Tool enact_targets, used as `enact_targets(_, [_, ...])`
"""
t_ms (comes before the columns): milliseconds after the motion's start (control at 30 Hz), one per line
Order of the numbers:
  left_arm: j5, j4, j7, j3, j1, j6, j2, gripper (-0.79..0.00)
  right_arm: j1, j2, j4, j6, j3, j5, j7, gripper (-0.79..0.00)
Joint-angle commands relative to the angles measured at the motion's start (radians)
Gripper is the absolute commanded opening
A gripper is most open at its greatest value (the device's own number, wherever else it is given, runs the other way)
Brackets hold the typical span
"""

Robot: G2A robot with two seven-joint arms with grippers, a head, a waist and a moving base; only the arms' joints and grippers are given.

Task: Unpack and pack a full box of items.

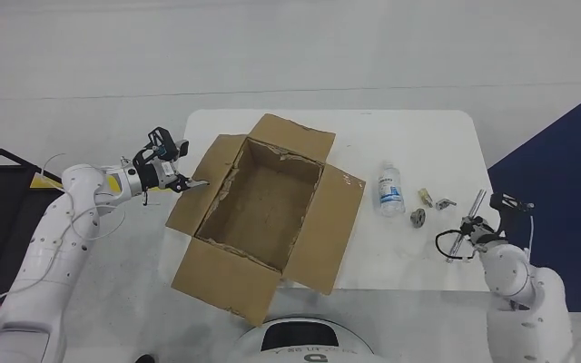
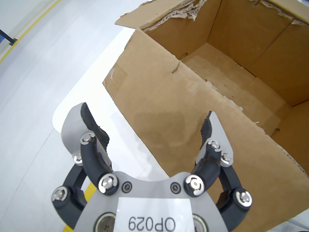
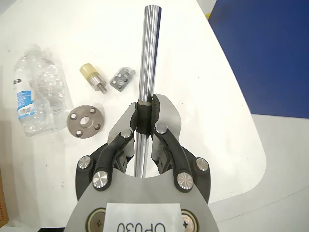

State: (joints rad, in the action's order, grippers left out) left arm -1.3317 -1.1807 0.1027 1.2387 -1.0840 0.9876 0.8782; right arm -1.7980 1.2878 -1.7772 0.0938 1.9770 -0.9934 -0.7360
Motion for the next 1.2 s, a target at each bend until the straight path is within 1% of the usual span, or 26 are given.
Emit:
enact_targets(0, [0.0,0.0,0.0,0.0,0.0,0.0,0.0,0.0,0.03,-0.004,0.039,-0.009,-0.005,-0.005,-0.017,-0.785])
enact_targets(233, [0.0,0.0,0.0,0.0,0.0,0.0,0.0,0.0,0.108,-0.012,0.14,-0.022,-0.016,0.003,-0.047,-0.785])
enact_targets(400, [0.0,0.0,0.0,0.0,0.0,0.0,0.0,0.0,0.152,-0.018,0.19,-0.002,-0.019,0.015,-0.106,-0.785])
enact_targets(633, [0.0,0.0,0.0,0.0,0.0,0.0,0.0,0.0,0.171,-0.021,0.187,0.016,-0.056,0.004,-0.136,-0.785])
enact_targets(967, [0.0,0.0,0.0,0.0,0.0,0.0,0.0,0.0,0.159,-0.024,0.153,0.042,-0.088,0.002,-0.163,-0.785])
enact_targets(1000, [0.0,0.0,0.0,0.0,0.0,0.0,0.0,0.0,0.157,-0.024,0.149,0.046,-0.09,0.003,-0.166,-0.782])
enact_targets(1100, [0.0,0.0,0.0,0.0,0.0,0.0,0.0,0.0,0.148,-0.025,0.13,0.054,-0.095,0.002,-0.174,-0.702])
enact_targets(1167, [0.0,0.0,0.0,0.0,0.0,0.0,0.0,0.0,0.141,-0.026,0.116,0.055,-0.098,0.004,-0.18,-0.686])
